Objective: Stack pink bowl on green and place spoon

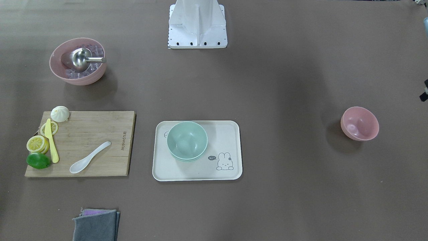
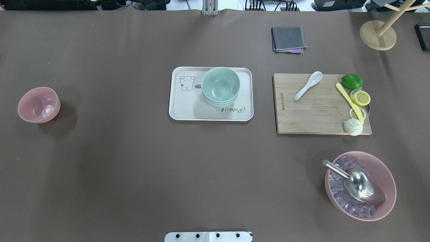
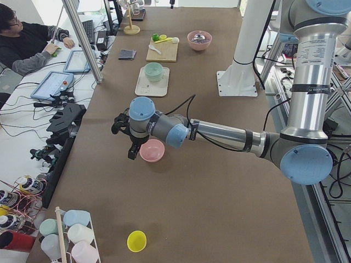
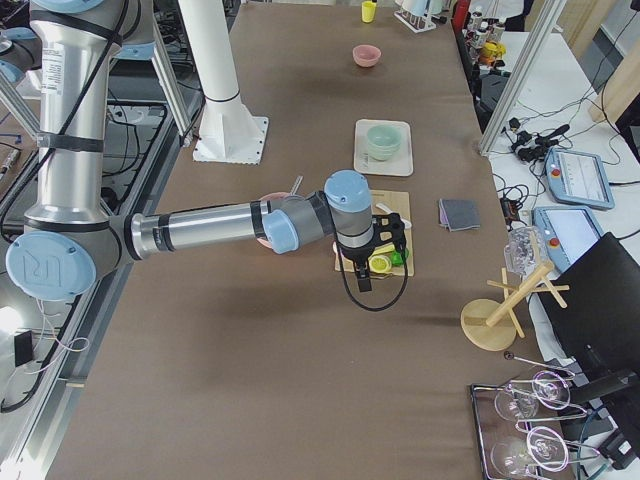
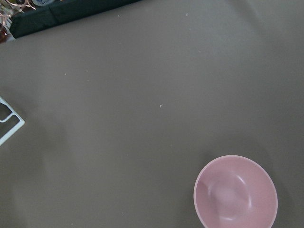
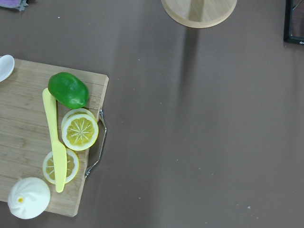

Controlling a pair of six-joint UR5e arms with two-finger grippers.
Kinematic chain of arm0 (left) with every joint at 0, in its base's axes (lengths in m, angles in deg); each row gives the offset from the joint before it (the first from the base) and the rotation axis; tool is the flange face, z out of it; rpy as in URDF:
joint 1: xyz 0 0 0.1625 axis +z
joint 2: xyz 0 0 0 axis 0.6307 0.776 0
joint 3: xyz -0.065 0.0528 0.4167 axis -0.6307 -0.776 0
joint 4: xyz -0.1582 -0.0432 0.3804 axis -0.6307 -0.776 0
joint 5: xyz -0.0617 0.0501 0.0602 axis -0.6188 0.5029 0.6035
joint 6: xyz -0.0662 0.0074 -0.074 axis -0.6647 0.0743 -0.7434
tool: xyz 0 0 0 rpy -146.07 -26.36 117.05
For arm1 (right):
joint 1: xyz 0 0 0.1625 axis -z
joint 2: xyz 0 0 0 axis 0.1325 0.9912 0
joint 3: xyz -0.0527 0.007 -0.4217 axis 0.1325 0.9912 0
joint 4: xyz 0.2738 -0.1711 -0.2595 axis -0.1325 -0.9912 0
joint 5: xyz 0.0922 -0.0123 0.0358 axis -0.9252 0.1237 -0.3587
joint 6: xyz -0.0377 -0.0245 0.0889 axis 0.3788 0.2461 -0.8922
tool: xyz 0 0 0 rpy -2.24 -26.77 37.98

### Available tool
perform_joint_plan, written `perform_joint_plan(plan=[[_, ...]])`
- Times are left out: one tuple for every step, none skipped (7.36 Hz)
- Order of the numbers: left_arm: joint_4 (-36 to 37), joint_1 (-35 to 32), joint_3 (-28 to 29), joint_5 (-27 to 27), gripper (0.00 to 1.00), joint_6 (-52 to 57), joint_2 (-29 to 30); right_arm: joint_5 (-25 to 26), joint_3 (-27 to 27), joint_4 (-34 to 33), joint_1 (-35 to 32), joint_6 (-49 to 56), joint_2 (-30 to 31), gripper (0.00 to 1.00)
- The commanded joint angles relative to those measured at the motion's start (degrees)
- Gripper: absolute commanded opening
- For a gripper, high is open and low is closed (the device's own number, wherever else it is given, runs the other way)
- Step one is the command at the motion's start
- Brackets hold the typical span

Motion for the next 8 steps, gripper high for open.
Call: perform_joint_plan(plan=[[-0.86, 6.7, 4.68, 3.87, 0.99, -5.77, 0.26, 3.4, 0.0, 0.09, 6.12, -10.39, -1.94, 1.0], [-2.96, 8.02, 7.06, 4.59, 0.98, -7.43, 1.22, 4.37, 0.0, 0.09, 7.8, -11.13, -1.96, 1.0], [-7.24, 10.73, 10.31, 5.55, 0.98, -11.8, 2.27, 4.47, 0.0, 0.09, 8.16, -11.66, -1.96, 1.0], [-12.5, 12.85, 13.99, 7.74, 0.97, -14.54, 3.5, 4.38, 0.0, 0.09, 8.16, -11.67, -1.96, 1.0], [-14.21, 13.39, 15.68, 7.76, 0.91, -14.56, 3.95, 4.38, 0.0, 0.18, 8.16, -11.67, -1.96, 1.0], [-14.31, 13.66, 16.05, 7.76, 0.77, -14.56, 4.21, 4.38, 0.0, 0.62, 8.16, -11.67, -1.96, 1.0], [-14.49, 13.92, 16.57, 7.76, 0.61, -14.56, 4.3, 4.38, -0.09, 0.71, 8.16, -11.67, -1.96, 1.0], [-14.49, 14.27, 16.67, 7.59, 0.51, -14.56, 4.39, 4.38, 0.0, 0.97, 8.16, -11.67, -1.96, 1.0]])
